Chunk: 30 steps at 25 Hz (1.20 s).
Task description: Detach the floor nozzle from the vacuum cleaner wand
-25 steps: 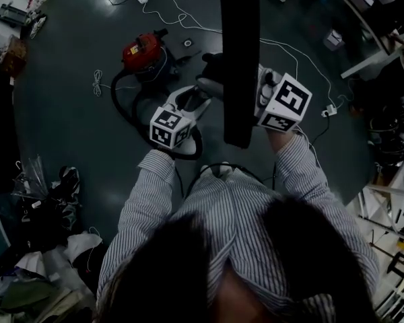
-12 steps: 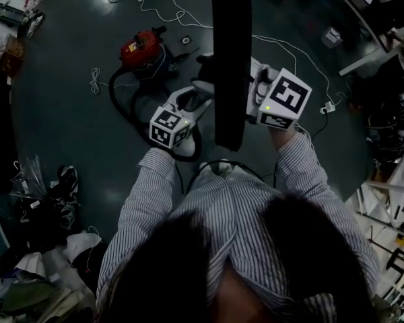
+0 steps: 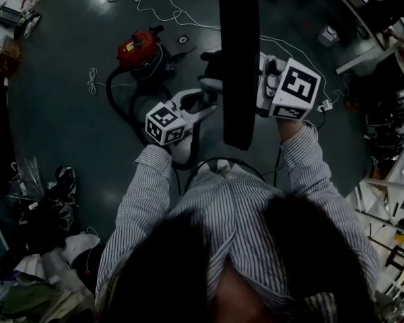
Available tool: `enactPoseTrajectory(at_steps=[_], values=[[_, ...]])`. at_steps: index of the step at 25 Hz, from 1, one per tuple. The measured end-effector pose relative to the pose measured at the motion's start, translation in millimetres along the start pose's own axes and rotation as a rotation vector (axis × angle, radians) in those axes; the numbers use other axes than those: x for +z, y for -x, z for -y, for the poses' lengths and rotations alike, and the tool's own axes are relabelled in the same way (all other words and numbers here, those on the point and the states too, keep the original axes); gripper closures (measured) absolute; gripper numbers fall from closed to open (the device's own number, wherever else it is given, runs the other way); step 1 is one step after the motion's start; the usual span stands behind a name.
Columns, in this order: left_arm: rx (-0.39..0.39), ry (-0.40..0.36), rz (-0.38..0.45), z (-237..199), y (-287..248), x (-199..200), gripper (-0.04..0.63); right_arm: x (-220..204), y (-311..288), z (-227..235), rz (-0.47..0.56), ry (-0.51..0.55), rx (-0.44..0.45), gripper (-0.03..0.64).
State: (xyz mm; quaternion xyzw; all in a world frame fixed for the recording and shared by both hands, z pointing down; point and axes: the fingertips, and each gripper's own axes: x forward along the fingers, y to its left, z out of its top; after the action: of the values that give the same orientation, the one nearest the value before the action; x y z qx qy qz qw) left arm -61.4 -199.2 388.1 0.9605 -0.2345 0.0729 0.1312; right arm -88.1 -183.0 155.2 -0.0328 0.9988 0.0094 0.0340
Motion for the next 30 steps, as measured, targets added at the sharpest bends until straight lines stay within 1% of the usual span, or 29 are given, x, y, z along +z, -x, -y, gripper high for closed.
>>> enactPoseTrajectory(at_steps=[1, 4, 7, 10, 13, 14, 16, 21, 22, 24, 25, 26, 28, 30], values=[[0.014, 0.008, 0.017, 0.0, -0.3, 2.2, 0.39, 1.8, 0.7, 3.2, 0.007, -0.01, -0.026, 0.443], [0.096, 0.012, 0.053, -5.0, 1.2, 6.5, 0.391, 4.8, 4.0, 13.4, 0.013, -0.042, -0.107, 0.445], [0.159, -0.018, 0.045, -9.8, 1.7, 6.4, 0.394, 3.4, 8.1, 21.3, 0.0, -0.064, -0.178, 0.445], [0.216, -0.031, 0.031, -14.3, 1.1, 3.7, 0.396, -1.1, 11.2, 29.9, -0.021, -0.093, -0.256, 0.445], [0.238, -0.026, 0.023, -15.0, -0.2, -0.2, 0.397, -5.0, 13.5, 35.7, -0.04, -0.123, -0.323, 0.445], [0.228, -0.022, 0.024, -13.5, -1.2, -0.6, 0.397, -5.3, 14.2, 35.8, -0.043, -0.127, -0.327, 0.445], [0.191, -0.018, 0.032, -7.7, -2.8, -0.8, 0.397, -4.1, 15.2, 31.2, -0.043, -0.12, -0.291, 0.445], [0.092, -0.022, 0.054, 7.1, -5.9, 0.5, 0.397, 3.4, 18.1, 9.5, -0.024, -0.075, -0.125, 0.445], [0.066, -0.029, 0.036, 10.8, -6.8, -2.8, 0.397, 9.6, 20.9, 7.1, 0.002, -0.069, -0.098, 0.445], [0.03, -0.063, -0.059, 18.5, -6.3, -24.6, 0.397, 34.1, 32.7, 11.7, 0.094, -0.083, -0.077, 0.446], [0.04, -0.08, -0.105, 20.0, -4.4, -38.3, 0.399, 46.9, 40.2, 18.0, 0.128, -0.098, -0.081, 0.446], [0.067, -0.086, -0.129, 19.5, -1.8, -48.2, 0.397, 55.1, 47.1, 24.5, 0.135, -0.1, -0.092, 0.445], [0.119, -0.075, -0.14, 16.3, 2.0, -55.5, 0.394, 54.4, 56.9, 34.3, 0.094, -0.068, -0.137, 0.446], [0.145, -0.077, -0.161, 13.2, 2.2, -55.8, 0.393, 39.6, 60.0, 40.3, 0.054, -0.081, -0.188, 0.445]])
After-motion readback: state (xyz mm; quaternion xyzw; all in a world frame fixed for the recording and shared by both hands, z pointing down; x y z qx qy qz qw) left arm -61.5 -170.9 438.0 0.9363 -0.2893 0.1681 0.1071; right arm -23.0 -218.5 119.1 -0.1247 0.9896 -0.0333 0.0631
